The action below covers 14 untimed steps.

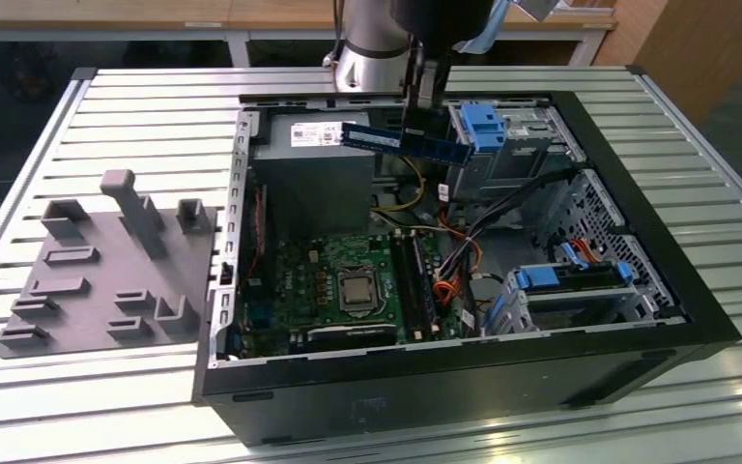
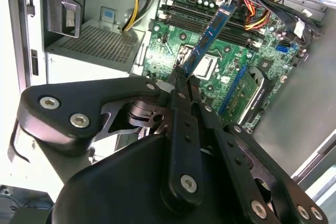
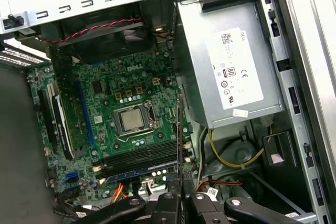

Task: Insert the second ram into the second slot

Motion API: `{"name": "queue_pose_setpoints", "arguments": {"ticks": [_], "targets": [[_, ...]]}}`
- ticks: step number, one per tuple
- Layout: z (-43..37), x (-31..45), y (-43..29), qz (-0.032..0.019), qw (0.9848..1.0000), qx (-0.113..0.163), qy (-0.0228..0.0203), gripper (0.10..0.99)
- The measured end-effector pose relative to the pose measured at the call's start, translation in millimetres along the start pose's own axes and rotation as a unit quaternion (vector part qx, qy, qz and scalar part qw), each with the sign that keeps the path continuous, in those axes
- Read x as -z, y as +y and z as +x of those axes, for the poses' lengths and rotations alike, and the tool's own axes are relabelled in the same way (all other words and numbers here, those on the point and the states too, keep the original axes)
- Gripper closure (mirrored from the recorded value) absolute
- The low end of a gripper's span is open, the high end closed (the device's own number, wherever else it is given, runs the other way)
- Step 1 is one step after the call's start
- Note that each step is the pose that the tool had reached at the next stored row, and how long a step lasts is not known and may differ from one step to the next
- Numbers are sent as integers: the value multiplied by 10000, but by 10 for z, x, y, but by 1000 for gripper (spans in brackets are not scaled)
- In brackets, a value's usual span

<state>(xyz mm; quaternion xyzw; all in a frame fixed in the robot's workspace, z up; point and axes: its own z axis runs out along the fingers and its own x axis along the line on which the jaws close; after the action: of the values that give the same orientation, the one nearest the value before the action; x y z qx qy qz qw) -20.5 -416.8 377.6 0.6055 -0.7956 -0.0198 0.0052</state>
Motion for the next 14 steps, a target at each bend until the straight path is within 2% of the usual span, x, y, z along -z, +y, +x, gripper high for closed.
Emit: {"name": "queue_pose_setpoints", "arguments": {"ticks": [9,14], "targets": [[0,0,0,4,9997,-227,-9,949],[0,-2,0,7,9990,-439,-17,949]]}}
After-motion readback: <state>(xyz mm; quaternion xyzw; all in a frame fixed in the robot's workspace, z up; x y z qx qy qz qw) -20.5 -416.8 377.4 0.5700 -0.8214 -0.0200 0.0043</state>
